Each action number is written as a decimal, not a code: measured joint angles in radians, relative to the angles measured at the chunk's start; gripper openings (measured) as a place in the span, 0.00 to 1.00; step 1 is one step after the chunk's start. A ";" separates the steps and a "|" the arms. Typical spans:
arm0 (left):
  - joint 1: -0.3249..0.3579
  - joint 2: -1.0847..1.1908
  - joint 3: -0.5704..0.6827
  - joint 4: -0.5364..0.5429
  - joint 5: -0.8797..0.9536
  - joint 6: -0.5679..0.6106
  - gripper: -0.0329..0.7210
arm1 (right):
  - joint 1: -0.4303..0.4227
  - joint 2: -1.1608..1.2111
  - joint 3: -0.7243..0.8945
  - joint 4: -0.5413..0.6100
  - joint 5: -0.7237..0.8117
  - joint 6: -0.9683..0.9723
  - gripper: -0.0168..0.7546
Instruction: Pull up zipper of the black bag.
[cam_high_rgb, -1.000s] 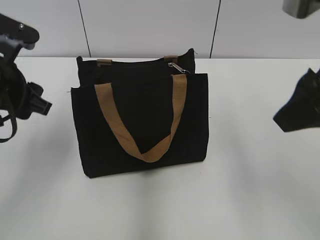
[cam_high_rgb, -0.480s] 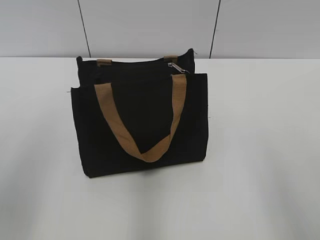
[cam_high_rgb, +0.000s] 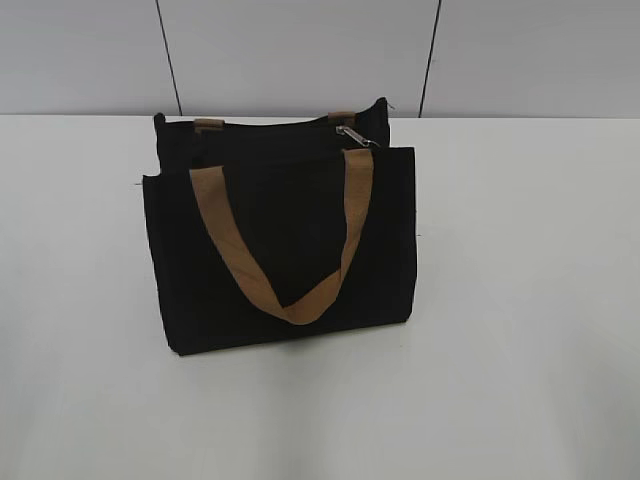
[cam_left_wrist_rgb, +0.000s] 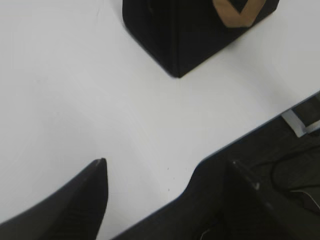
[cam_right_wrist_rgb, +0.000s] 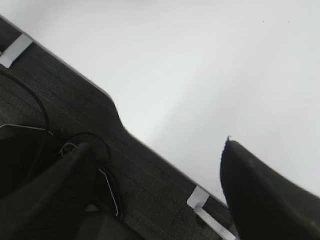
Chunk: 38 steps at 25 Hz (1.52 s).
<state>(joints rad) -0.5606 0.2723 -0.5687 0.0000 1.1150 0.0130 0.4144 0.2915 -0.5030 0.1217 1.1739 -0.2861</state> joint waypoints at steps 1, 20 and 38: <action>0.000 -0.034 0.010 0.000 -0.017 0.021 0.75 | 0.000 -0.005 0.006 -0.006 -0.016 0.002 0.79; 0.172 -0.097 0.027 -0.029 -0.047 0.067 0.75 | -0.125 -0.021 0.034 0.004 -0.079 0.012 0.79; 0.549 -0.279 0.030 -0.026 -0.047 0.069 0.70 | -0.506 -0.300 0.035 0.036 -0.079 0.014 0.79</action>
<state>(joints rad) -0.0117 -0.0062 -0.5385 -0.0256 1.0681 0.0822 -0.0917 -0.0084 -0.4684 0.1581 1.0945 -0.2721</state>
